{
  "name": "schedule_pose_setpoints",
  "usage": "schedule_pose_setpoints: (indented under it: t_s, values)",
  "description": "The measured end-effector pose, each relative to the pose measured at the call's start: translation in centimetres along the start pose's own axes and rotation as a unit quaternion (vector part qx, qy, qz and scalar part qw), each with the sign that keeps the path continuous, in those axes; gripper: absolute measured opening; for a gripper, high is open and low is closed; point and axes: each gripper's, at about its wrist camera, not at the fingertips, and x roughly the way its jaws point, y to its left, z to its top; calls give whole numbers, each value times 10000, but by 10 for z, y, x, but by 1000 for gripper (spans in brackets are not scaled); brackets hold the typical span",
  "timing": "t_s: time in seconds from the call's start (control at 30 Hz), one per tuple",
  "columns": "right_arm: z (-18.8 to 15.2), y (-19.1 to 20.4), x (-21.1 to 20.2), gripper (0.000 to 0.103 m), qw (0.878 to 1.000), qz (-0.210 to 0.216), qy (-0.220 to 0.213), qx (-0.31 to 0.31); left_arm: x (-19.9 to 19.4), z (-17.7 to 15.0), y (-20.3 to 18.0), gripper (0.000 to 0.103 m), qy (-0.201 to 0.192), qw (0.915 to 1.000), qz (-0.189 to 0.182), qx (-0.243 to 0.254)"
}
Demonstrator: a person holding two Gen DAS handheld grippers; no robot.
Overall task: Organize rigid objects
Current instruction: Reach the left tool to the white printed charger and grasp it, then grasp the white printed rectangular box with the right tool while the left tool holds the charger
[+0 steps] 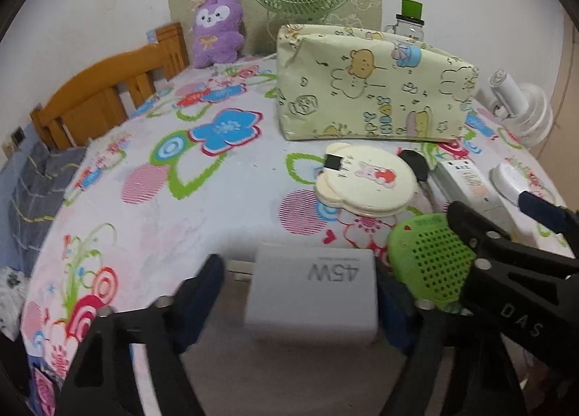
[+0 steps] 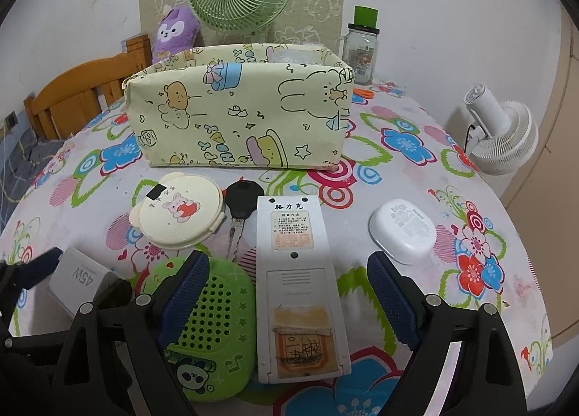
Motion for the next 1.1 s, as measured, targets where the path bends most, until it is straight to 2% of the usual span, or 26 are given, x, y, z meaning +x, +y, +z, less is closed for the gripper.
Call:
schedule_pose_setpoints:
  t_s: [0.3,0.7,0.77,0.93,1.07,1.1]
  values:
    - [1,-10,4,90,9999,-58,23,126,2,6,-6,74,-10,10000,86,40]
    - [3,-17,20,69,9997,59,233,73,11,24,-14,74,-117,9998,119,62]
    - [4,-15,21,61,9996,117,260,17,13,24,-15,74,-108,9998,125,68]
    - [2,-13,22,58,9994,133,333,16,16,24,-16,74,-100,9998,145,59]
    - [0,-9,19,47,9994,152,312,-66,16,23,-16,74,-85,9999,128,64]
    - [0,-7,18,47,9994,143,303,-96,16,23,-16,74,-84,9999,135,57]
